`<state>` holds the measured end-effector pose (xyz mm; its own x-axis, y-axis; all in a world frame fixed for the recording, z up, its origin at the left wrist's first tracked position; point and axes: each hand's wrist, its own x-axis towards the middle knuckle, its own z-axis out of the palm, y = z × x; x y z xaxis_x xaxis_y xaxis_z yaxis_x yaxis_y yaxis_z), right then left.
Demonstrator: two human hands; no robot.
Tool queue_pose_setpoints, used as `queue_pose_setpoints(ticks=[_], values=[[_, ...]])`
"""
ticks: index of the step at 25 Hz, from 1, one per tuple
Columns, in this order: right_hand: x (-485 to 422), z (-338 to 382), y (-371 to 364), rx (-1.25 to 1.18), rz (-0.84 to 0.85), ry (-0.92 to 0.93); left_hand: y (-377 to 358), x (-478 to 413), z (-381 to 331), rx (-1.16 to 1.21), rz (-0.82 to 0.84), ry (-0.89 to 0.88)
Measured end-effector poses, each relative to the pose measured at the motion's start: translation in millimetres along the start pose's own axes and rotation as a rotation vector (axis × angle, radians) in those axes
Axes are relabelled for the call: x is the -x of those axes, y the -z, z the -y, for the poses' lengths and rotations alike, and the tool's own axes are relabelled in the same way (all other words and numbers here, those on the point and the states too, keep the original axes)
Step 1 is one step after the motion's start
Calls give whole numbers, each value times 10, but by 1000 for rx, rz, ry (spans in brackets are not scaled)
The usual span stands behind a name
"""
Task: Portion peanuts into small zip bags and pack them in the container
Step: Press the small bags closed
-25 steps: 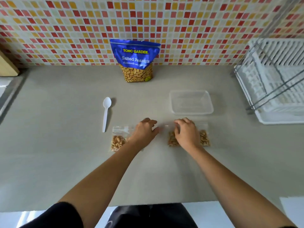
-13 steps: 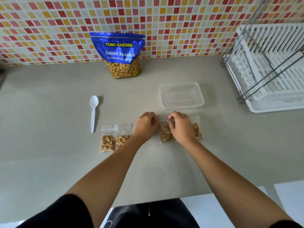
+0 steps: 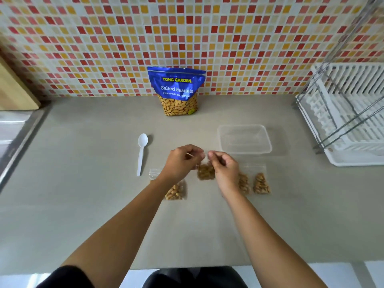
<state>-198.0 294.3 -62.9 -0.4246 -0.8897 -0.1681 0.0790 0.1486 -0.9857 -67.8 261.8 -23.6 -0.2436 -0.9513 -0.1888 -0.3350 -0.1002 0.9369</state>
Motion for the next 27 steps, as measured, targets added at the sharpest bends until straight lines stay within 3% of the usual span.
queue_pose_setpoints(ticks=[7,16,20,23,25,27], values=[[20,118,-254,275,-20,187,166,-106,-7,-560,-49,-242],[-72,222,-305,362,-104,248,374,-166,39,-706,-90,-301],[-86,214,-278,303,-93,146,428,-88,117,-497,-141,-245],[-94,169,-291,65,-88,-46,392,106,233,-97,-16,19],[-73,89,-313,-84,-60,-157,277,238,344,-26,41,96],[-35,-23,-312,-115,-5,-225,174,314,417,-30,-3,140]])
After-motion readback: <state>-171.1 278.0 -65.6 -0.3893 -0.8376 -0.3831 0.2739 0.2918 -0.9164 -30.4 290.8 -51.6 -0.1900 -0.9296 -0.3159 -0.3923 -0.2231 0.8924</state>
